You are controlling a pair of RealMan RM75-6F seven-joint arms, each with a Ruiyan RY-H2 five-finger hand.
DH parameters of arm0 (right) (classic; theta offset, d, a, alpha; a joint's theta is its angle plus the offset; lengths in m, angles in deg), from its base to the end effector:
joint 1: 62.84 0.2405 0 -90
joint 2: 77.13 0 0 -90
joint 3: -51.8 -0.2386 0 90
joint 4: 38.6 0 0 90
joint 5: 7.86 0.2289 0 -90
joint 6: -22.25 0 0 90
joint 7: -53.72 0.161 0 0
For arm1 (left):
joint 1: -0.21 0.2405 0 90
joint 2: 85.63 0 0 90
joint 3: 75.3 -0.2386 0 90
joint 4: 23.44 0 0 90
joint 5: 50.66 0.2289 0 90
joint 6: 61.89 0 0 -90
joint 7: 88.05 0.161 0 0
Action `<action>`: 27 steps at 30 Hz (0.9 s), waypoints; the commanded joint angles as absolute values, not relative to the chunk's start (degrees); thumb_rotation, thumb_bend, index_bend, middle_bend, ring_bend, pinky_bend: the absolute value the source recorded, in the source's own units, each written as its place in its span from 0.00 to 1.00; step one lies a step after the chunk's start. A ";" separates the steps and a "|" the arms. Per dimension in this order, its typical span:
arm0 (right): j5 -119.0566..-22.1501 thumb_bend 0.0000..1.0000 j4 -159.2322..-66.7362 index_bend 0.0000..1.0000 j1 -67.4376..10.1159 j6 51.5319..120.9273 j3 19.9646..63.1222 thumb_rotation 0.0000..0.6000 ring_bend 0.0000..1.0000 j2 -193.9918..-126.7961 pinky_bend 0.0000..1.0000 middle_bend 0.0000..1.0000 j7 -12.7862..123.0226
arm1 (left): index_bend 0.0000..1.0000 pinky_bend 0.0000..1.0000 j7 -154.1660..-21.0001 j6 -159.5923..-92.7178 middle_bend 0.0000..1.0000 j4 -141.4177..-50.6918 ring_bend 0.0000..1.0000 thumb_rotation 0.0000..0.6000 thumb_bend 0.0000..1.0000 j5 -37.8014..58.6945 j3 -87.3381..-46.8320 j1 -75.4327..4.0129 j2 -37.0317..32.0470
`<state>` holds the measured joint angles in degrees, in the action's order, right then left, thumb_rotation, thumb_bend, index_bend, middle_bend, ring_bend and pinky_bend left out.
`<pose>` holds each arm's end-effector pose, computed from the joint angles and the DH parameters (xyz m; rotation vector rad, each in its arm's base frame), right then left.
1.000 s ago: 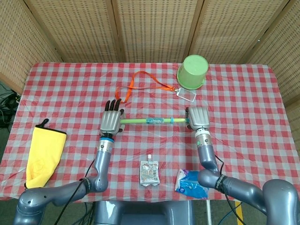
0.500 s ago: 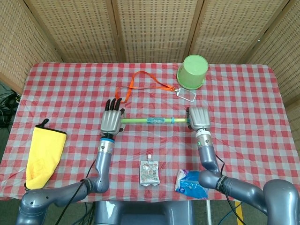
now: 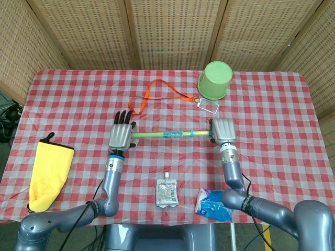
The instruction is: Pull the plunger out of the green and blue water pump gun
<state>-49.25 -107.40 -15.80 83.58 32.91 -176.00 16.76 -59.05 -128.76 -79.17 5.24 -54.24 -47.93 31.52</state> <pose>-0.1571 -0.4158 -0.0297 1.4882 -0.9298 0.7100 -0.1009 0.3889 -0.0972 -1.4884 -0.9009 -0.9395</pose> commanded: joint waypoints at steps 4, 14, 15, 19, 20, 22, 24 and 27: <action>-48.97 0.55 -106.44 0.74 -15.80 83.66 32.71 1.00 0.83 -176.22 0.70 0.96 16.65 | 0.63 0.00 -59.86 -129.33 0.05 -79.79 0.00 1.00 0.39 6.20 -54.74 -46.85 30.96; -48.72 0.55 -105.48 0.74 -15.96 84.09 32.44 1.00 0.83 -176.14 0.70 0.96 16.20 | 0.63 0.00 -60.51 -129.89 0.05 -80.48 0.00 1.00 0.40 7.22 -55.34 -45.13 29.93; -48.64 0.55 -105.28 0.74 -15.98 84.12 32.36 1.00 0.83 -176.14 0.70 0.96 16.16 | 0.63 0.00 -60.60 -130.09 0.05 -80.67 0.00 1.00 0.39 7.40 -55.37 -44.90 29.71; -48.47 0.55 -104.38 0.74 -16.03 84.23 32.20 1.00 0.83 -176.12 0.70 0.96 15.96 | 0.63 0.00 -60.87 -130.57 0.05 -81.33 0.00 1.00 0.40 7.86 -55.45 -44.19 28.93; -48.48 0.55 -103.89 0.74 -16.04 84.36 32.26 1.00 0.83 -176.04 0.70 0.96 15.63 | 0.63 0.00 -60.91 -130.77 0.05 -81.50 0.00 1.00 0.39 8.00 -55.51 -43.89 28.59; -48.45 0.55 -103.15 0.74 -16.08 84.48 32.18 1.00 0.83 -175.97 0.70 0.96 15.47 | 0.64 0.00 -61.12 -130.99 0.05 -81.86 0.00 1.00 0.39 8.20 -55.64 -43.39 28.09; -48.26 0.55 -102.56 0.74 -16.14 84.36 31.97 1.00 0.83 -175.85 0.70 0.96 15.48 | 0.64 0.00 -61.26 -131.15 0.05 -82.28 0.00 1.00 0.40 8.46 -55.80 -42.97 27.61; -47.94 0.55 -101.62 0.74 -16.23 84.18 31.65 1.00 0.83 -175.72 0.70 0.96 15.51 | 0.64 0.00 -61.47 -131.70 0.05 -82.94 0.00 1.00 0.40 9.12 -56.12 -42.37 26.96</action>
<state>-48.05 -101.77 -16.19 84.25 31.75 -175.78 15.51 -61.38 -131.55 -82.78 8.99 -56.03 -42.53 27.12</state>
